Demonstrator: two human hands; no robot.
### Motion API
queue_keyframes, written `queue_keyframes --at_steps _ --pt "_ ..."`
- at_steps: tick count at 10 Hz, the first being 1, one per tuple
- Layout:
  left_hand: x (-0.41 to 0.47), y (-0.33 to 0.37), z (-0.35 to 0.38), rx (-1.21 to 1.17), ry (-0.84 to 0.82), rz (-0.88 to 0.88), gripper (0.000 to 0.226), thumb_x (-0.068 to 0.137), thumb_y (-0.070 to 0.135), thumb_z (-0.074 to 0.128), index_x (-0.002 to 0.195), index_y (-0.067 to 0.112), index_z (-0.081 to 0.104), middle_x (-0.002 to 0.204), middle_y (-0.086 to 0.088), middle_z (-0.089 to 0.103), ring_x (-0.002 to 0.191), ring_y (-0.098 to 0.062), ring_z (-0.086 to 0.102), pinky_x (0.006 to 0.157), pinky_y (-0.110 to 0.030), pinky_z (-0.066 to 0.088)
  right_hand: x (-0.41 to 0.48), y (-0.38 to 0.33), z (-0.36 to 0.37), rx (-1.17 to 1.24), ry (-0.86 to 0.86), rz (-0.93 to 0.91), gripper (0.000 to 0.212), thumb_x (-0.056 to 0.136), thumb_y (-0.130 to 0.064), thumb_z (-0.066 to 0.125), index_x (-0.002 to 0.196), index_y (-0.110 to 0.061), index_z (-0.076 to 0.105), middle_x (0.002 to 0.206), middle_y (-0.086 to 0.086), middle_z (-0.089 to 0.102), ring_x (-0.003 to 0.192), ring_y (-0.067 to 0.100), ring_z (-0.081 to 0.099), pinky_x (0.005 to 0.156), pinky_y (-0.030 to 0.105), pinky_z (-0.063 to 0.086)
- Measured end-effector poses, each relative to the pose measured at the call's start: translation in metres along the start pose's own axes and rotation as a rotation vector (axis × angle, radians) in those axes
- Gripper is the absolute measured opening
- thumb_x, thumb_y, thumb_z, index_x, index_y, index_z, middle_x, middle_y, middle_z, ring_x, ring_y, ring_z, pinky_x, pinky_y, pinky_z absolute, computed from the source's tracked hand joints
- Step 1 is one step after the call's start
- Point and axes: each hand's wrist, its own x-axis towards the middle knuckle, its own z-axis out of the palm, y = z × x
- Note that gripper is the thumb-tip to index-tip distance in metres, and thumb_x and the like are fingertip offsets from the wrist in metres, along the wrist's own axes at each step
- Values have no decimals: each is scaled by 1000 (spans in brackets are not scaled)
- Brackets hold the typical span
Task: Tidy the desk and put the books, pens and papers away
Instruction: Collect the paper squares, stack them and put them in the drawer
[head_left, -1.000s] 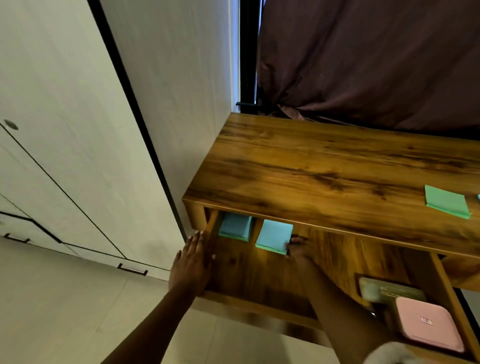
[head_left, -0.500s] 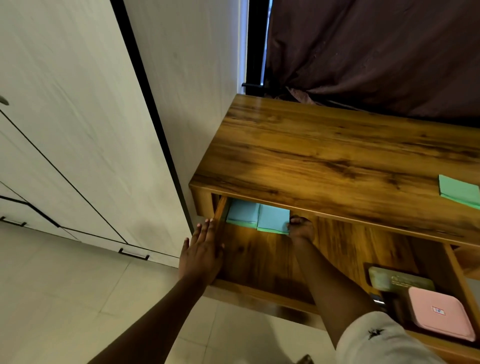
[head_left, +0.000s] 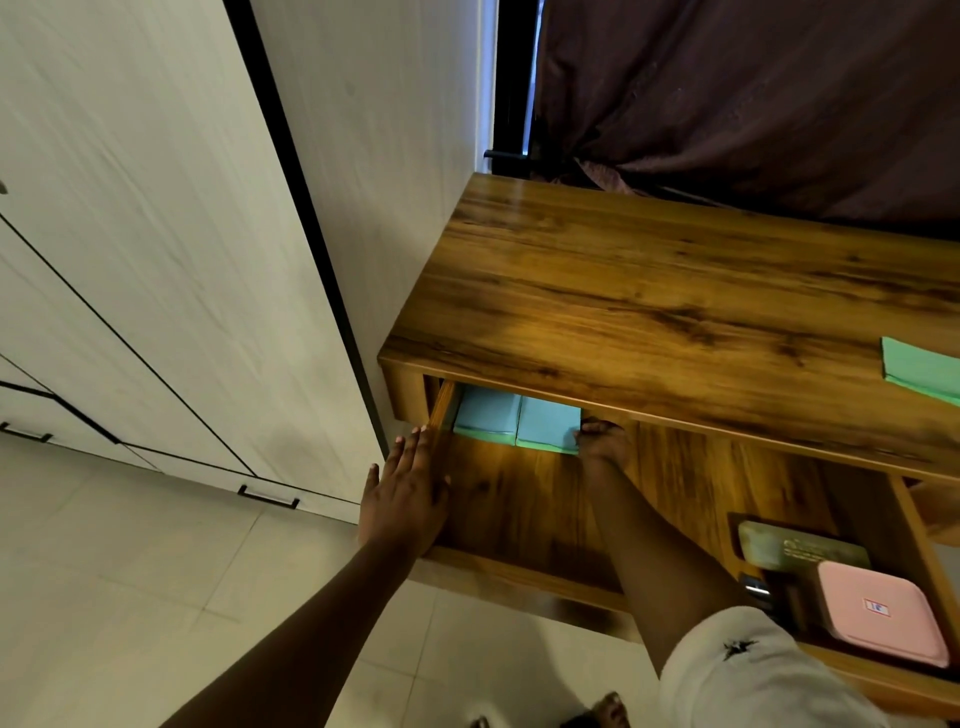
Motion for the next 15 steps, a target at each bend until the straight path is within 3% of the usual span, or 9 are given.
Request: queue_keyframes --at_steps 2,4,5,7,9,10,12,13,15 --pt "-1 1 -3 6 -5 1 65 98 46 29 152 24 -1 160 2 7 147 -16 1 118 -42 11 -36 -9 11 -702 64 -469 29 93 -25 53 112 -5 62 114 15 64 111 31 55 91 38 44" --pt "-1 1 -2 -6 13 0 65 98 45 30 151 26 -1 160 3 8 147 -15 2 118 -41 9 -35 -13 48 -1081 -450 -1028 47 97 -34 45 141 -20 41 152 1 33 144 18 21 119 34 8" --pt "-1 0 -1 0 18 -6 65 98 46 30 151 26 -1 160 4 7 147 -14 1 118 -40 8 -35 -9 60 -1200 -424 -1065 42 99 -27 41 140 -18 42 152 3 34 144 18 22 119 35 4" --pt "0 1 -2 4 14 -11 64 98 45 30 151 26 -1 160 4 8 147 -14 1 118 -40 8 -41 -8 65 -1146 -330 -1044 37 94 -10 46 129 -18 53 137 5 52 128 21 45 110 32 31" --pt "0 0 -2 -3 19 -1 64 98 45 31 151 26 0 159 4 9 147 -14 2 118 -41 7 -41 -8 66 -1147 -339 -1028 32 95 -15 45 125 -19 56 132 4 56 125 20 49 113 34 27" --pt "-1 -1 -1 -6 20 -1 65 98 46 31 152 25 1 159 3 10 147 -15 3 119 -42 8 -37 -8 60 -1069 -346 -1018 42 98 -33 42 138 -22 45 147 -1 41 140 14 30 119 37 6" --pt "0 0 -1 -3 19 -7 65 98 46 30 152 26 1 159 3 11 147 -15 3 119 -42 8 -33 11 10 -795 -126 -717 62 89 -43 57 145 -28 33 150 1 36 140 25 25 113 38 24" --pt "0 0 -1 -2 15 -9 65 98 46 30 152 26 0 159 2 10 147 -15 3 119 -43 8 -21 15 -4 -919 -261 -680 68 88 -39 59 147 -31 26 157 -1 18 146 28 9 118 42 17" --pt "-1 0 -2 3 15 -9 65 98 45 30 152 25 0 159 3 10 147 -15 3 119 -42 8 -8 16 -2 -919 -356 -636 51 93 -34 54 141 -27 40 155 -1 24 146 27 5 120 41 6"
